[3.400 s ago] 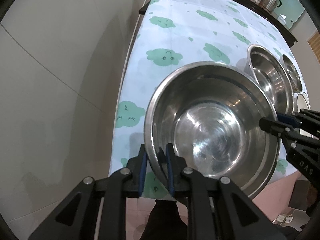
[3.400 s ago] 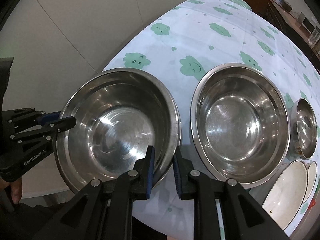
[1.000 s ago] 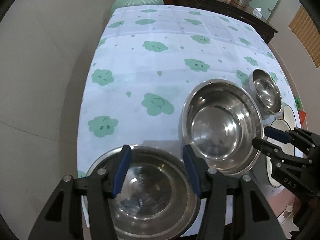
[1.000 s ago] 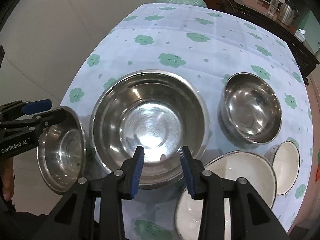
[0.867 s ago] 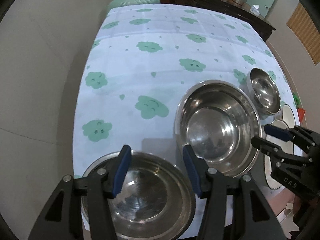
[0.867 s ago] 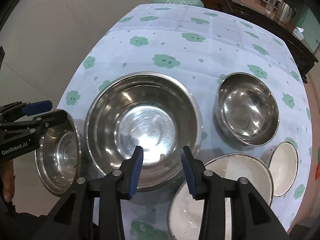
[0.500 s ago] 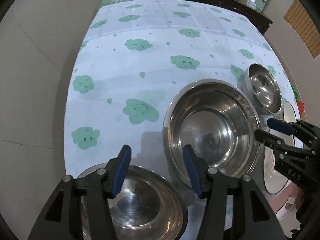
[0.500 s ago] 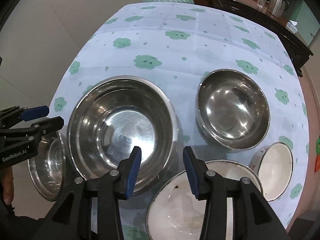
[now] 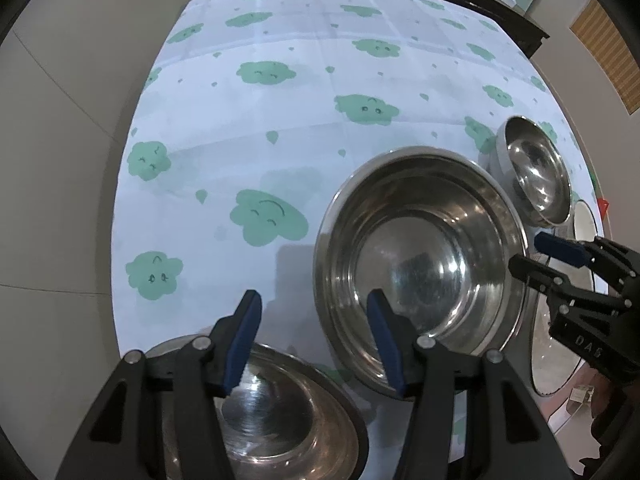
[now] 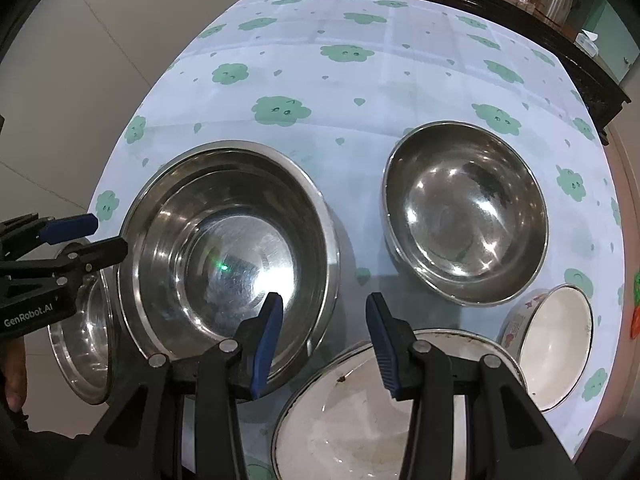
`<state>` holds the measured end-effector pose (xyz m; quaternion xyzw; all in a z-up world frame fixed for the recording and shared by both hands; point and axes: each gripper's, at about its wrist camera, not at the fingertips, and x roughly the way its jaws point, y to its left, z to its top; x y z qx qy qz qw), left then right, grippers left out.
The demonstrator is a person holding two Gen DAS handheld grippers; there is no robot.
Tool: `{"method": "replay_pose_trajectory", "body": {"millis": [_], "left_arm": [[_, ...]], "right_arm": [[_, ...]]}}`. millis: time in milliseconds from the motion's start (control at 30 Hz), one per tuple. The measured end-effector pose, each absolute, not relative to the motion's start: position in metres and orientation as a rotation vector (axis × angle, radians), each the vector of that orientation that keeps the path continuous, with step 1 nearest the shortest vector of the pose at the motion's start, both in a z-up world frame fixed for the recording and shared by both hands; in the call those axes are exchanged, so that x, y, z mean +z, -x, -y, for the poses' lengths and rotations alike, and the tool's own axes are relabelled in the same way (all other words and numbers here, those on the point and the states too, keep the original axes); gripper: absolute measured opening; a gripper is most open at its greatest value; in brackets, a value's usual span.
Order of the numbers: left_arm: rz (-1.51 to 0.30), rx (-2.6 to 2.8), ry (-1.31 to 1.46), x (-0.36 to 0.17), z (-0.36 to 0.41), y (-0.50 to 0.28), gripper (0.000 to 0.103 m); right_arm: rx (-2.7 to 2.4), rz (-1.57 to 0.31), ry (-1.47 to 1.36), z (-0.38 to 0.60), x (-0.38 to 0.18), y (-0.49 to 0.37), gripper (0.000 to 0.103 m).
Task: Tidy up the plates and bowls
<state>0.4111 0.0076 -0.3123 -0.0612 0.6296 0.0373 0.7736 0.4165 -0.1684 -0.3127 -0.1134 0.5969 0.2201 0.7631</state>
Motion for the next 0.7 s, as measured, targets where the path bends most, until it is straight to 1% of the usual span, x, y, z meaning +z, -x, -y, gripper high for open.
{"method": "replay_pose_trajectory", "body": {"millis": [567,600,633,667,700], "left_arm": [[-1.393,0.090,0.108,-0.326,-0.004,-0.415,0.055],[-1.389,0.089,0.105,-0.326,-0.004,-0.416,0.055],[-1.389,0.090,0.100,-0.327,-0.004,-0.416,0.055],[-1.390,0.090,0.096,-0.327,-0.004,-0.416,0.055],[-1.390,0.088,0.096,-0.327,-0.004,-0.417,0.055]], "right_arm": [[0.507,-1.295,0.286,0.160,-0.317,-0.421,0.045],[0.507,-1.298,0.289,0.160,-0.317,-0.421,0.039],[0.508,-1.302,0.294,0.159,-0.318,-0.421,0.035],[0.510,-1.308,0.298,0.158,-0.319,-0.422,0.032],[0.511,-1.310,0.300,0.157,-0.320,-0.422,0.032]]}}
